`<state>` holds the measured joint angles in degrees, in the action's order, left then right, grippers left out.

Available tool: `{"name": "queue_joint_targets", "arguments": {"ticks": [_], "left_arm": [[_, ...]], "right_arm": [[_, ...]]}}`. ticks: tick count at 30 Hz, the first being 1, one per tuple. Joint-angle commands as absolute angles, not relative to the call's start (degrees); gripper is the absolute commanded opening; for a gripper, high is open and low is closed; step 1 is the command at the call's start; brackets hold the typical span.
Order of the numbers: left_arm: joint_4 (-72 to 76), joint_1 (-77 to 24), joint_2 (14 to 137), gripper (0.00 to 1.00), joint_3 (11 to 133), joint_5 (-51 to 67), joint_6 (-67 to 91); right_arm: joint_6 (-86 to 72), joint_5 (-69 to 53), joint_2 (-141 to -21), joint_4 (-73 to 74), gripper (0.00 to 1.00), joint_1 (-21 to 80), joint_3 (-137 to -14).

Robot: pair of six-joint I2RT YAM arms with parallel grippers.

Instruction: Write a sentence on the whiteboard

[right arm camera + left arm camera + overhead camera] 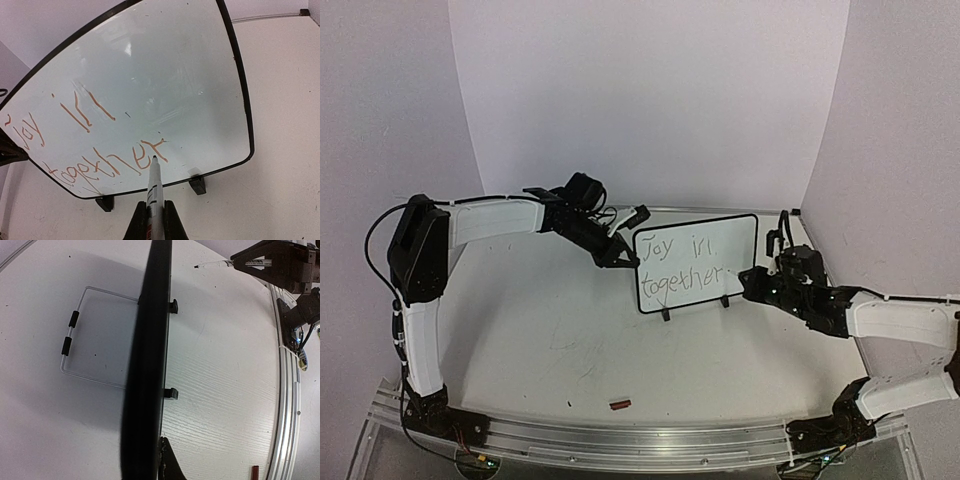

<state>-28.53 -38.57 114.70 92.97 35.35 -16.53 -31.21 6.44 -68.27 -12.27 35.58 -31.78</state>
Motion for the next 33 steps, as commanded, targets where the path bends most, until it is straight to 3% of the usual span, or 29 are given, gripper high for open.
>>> {"name": "queue_joint_targets", "arguments": {"ticks": [1, 7, 33], "left_arm": [[-29.8, -38.5, 112.3, 0.0, 92.4, 32.8, -17.9], [-29.8, -38.5, 112.4, 0.0, 92.4, 32.9, -17.9], [-29.9, -38.6, 112.8, 0.0, 92.5, 33.0, -17.9]], "right_arm": [[-27.5, 1.3, -67.8, -11.8, 0.0, 33.0, -31.3], [-24.5, -3.7, -68.4, -12.6, 0.0, 30.0, -31.6], [-23.0, -1.7, -79.4, -13.7, 0.0, 29.5, -37.5]]}}
